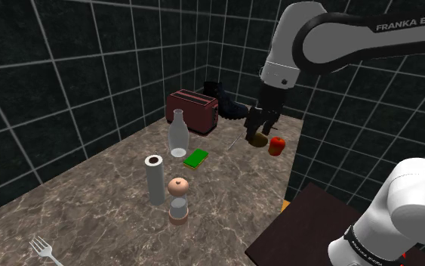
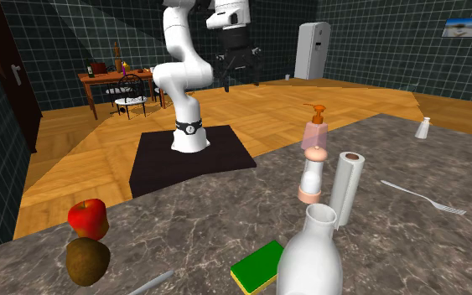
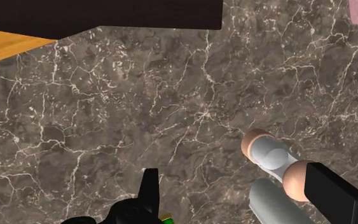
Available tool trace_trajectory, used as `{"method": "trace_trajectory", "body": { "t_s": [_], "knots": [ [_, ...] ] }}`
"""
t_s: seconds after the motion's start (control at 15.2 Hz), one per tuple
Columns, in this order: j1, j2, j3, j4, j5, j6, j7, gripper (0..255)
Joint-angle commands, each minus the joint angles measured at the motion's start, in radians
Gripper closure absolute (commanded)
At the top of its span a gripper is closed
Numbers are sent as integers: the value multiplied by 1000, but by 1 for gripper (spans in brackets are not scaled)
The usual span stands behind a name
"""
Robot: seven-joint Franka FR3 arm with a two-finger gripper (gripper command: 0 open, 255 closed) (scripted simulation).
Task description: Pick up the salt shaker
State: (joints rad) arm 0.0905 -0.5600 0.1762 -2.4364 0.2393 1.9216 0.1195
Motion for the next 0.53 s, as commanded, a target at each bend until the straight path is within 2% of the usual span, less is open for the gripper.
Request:
{"method": "trace_trajectory", "body": {
  "t_s": [0.0,0.46],
  "knots": [
    [10,54,33,8,14,55,31,0],
    [34,274,141,67,23,242,144,0]
  ]
}}
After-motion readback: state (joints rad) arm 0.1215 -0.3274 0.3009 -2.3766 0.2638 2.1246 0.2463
